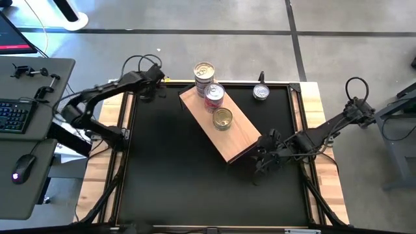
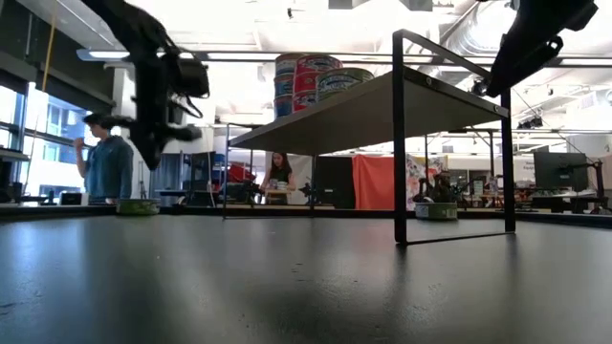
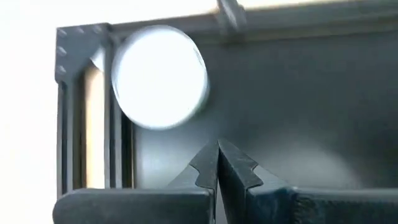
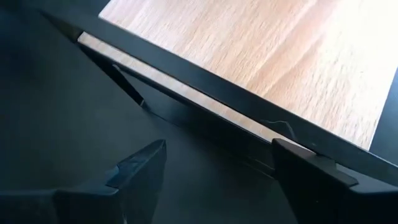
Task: Stack canned seafood by type on shelf
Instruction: Put the green tuna can on the shelf
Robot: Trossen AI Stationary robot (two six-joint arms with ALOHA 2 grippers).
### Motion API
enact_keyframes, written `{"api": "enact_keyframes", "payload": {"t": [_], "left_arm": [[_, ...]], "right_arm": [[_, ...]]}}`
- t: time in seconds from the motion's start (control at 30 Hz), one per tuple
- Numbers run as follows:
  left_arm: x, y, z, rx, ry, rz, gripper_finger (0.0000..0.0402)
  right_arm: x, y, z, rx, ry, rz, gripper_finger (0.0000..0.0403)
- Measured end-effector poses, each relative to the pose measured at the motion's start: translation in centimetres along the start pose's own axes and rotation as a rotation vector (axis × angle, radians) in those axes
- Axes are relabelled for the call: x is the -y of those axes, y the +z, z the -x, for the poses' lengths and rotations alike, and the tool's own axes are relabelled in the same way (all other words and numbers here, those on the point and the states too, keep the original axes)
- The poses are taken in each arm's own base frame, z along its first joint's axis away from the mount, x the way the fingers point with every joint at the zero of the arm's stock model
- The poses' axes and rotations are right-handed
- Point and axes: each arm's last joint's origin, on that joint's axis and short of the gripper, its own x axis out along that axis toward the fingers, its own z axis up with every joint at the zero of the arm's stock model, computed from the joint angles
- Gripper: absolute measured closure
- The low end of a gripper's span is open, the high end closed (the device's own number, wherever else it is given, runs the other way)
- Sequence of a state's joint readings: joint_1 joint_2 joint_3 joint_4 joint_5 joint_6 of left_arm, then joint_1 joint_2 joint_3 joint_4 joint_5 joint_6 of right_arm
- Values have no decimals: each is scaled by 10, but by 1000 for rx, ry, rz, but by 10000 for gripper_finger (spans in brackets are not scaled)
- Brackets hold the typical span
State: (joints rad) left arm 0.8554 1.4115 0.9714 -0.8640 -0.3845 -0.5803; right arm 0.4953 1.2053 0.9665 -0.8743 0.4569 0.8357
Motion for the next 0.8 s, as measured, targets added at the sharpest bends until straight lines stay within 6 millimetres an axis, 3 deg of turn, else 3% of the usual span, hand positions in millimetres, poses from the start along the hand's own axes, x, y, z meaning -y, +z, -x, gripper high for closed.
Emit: {"api": "enact_keyframes", "payload": {"t": [0.17,0.37,0.67,0.8], "left_arm": [[9,16,-32,72,59,188,402],[14,24,-56,128,141,264,402],[4,7,-72,171,241,476,402],[6,3,-78,188,213,459,401]], "right_arm": [[-1,0,0,4,0,-84,123],[-1,1,0,23,1,-219,123],[-1,3,1,81,-21,-303,123],[-1,3,1,86,-22,-325,123]]}}
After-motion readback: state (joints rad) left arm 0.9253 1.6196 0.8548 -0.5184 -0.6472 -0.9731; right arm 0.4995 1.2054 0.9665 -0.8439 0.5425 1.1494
